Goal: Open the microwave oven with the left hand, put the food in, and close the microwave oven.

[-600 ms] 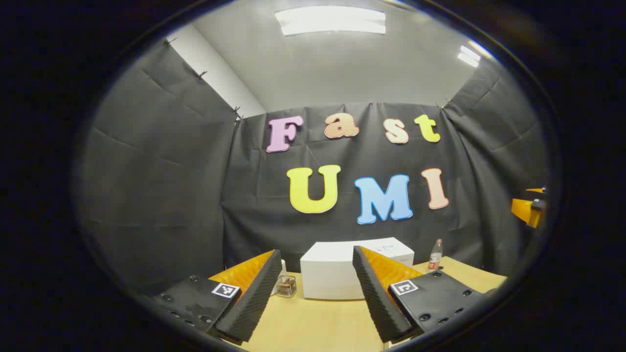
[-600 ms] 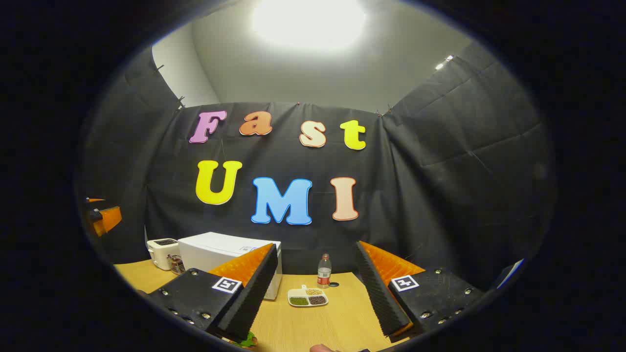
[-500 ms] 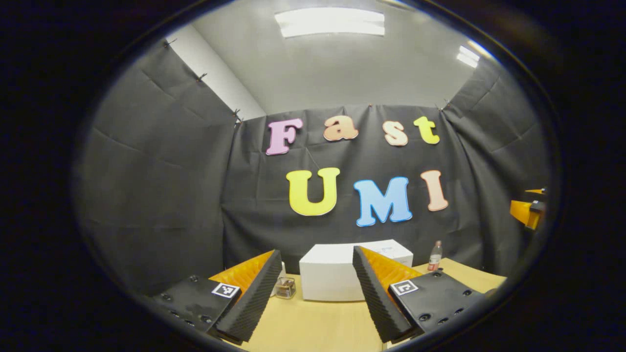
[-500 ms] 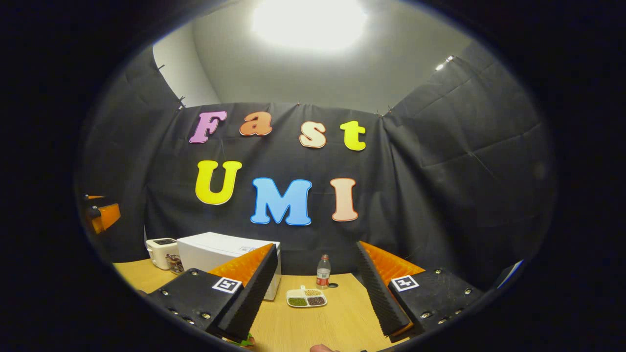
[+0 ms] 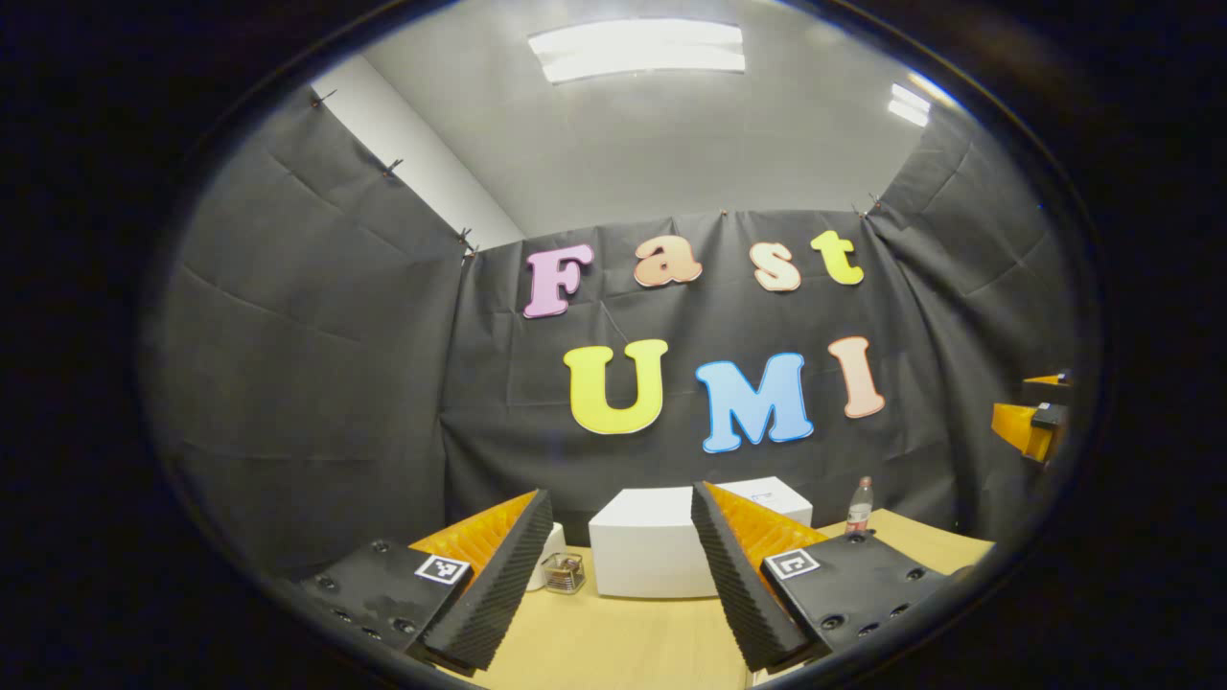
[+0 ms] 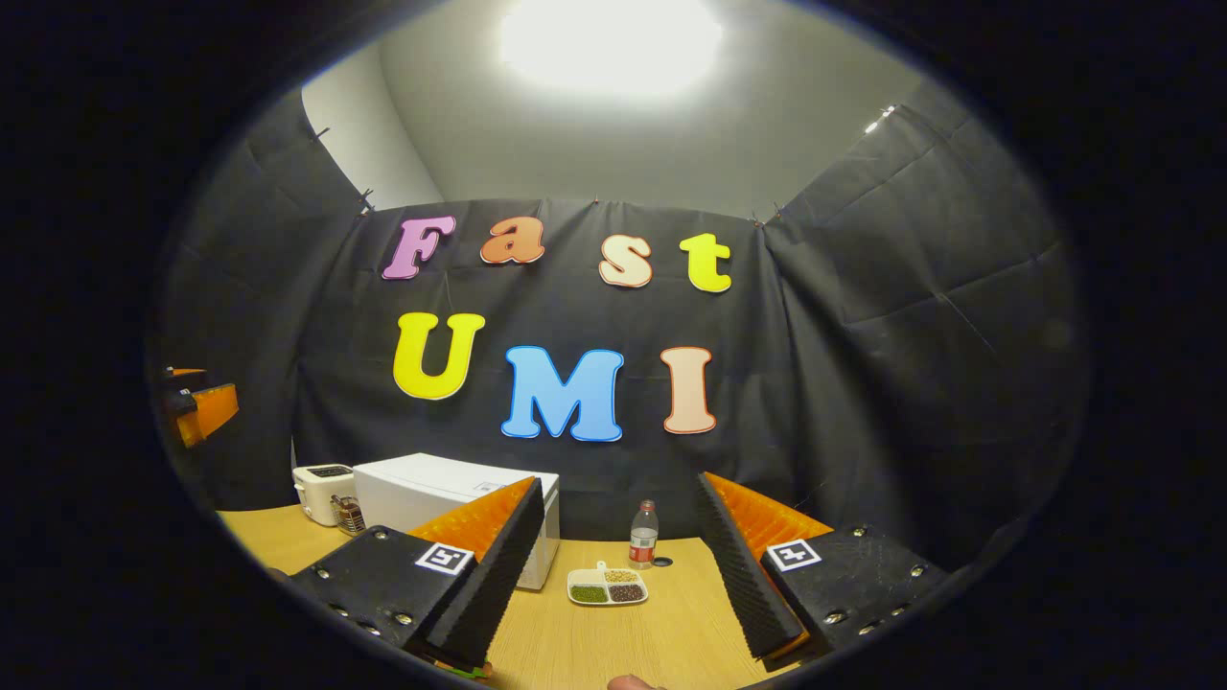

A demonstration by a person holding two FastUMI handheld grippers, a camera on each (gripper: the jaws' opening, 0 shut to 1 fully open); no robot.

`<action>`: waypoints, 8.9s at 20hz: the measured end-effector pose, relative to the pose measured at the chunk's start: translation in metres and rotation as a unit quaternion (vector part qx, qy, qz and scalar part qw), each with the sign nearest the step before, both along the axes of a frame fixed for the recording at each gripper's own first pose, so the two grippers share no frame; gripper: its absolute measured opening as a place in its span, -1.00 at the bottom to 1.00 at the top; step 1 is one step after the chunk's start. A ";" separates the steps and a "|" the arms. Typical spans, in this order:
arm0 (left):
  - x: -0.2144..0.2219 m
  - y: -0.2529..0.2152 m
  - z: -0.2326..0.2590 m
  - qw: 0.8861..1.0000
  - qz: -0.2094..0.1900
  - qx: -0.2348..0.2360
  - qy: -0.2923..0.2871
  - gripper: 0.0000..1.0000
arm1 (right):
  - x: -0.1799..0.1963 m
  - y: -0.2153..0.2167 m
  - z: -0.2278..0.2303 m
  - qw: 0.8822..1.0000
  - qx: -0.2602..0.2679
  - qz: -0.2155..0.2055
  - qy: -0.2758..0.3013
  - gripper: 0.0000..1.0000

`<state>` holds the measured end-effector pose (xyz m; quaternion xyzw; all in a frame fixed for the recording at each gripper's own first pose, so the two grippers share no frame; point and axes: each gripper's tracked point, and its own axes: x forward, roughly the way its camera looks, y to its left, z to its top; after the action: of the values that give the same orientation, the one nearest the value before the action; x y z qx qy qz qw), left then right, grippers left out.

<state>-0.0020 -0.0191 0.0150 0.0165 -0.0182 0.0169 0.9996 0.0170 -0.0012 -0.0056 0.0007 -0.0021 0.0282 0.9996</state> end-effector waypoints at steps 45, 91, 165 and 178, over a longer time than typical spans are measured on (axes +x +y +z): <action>0.304 -0.257 -0.322 0.957 -0.226 -0.001 0.181 0.11 | -0.025 -0.048 -0.040 0.953 -0.106 -0.257 0.123 0.91; 0.086 0.087 -0.301 0.962 -0.137 -0.023 0.236 -0.75 | -0.052 0.173 0.002 0.996 0.010 0.062 0.055 0.91; 0.084 0.216 -0.117 0.997 0.019 0.006 0.080 0.97 | 0.108 0.307 -0.229 0.824 0.374 0.136 0.404 -0.50; 0.125 0.284 -0.164 0.990 0.025 0.025 0.136 0.99 | 0.239 0.385 -0.287 0.858 0.396 0.061 0.322 -0.50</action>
<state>0.1229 0.2649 -0.1491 0.0441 0.1184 0.0387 0.9912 0.2563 0.3836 -0.2931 0.4053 0.3086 0.0844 0.8564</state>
